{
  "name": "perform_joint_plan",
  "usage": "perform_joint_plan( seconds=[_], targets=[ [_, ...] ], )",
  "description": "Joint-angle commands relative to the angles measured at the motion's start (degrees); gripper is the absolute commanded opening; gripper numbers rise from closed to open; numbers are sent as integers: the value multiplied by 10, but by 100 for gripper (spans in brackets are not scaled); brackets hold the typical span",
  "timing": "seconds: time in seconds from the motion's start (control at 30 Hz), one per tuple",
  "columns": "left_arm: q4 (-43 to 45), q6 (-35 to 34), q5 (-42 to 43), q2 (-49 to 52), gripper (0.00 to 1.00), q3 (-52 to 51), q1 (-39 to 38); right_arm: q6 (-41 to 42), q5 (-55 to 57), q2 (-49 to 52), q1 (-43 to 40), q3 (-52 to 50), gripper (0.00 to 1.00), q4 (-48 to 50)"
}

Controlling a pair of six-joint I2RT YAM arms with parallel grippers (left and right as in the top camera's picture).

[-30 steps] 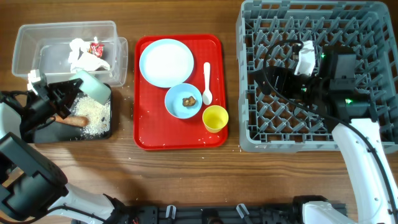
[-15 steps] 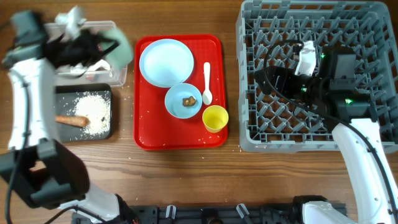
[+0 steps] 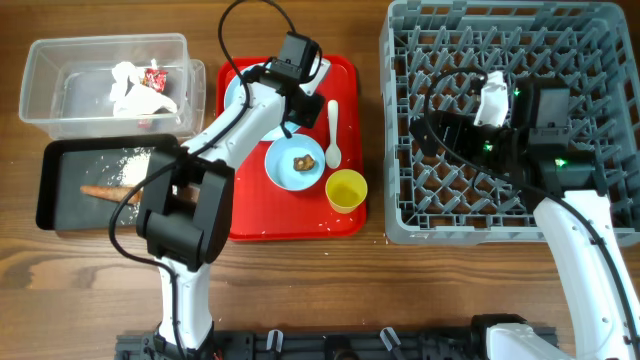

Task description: Sort waste into correct bins and load items into the dishwasher rack

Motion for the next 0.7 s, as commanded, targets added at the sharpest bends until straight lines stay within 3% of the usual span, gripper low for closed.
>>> perform_joint_plan(
  seconds=[0.0, 0.03, 0.1, 0.17, 0.33, 0.53, 0.67],
  targets=[
    [-3, 13, -15, -2, 15, 1, 7, 0, 21, 5, -1, 10, 100, -6],
    [-3, 13, -17, -3, 23, 1, 7, 1, 21, 5, -1, 10, 100, -5],
    [-16, -22, -37, -20, 55, 14, 7, 0, 21, 5, -1, 10, 100, -5],
    [-74, -71, -34, -67, 66, 47, 7, 0, 21, 5, -1, 10, 100, -5],
    [-247, -81, 93, -121, 61, 43, 6, 0, 21, 5, -1, 10, 100, -5],
    [-256, -67, 97, -120, 55, -67, -17, 1, 20, 5, -1, 10, 100, -5],
    [-278, 2, 97, -120, 57, -103, -45, 0, 21, 5, -1, 10, 100, -6]
  ],
)
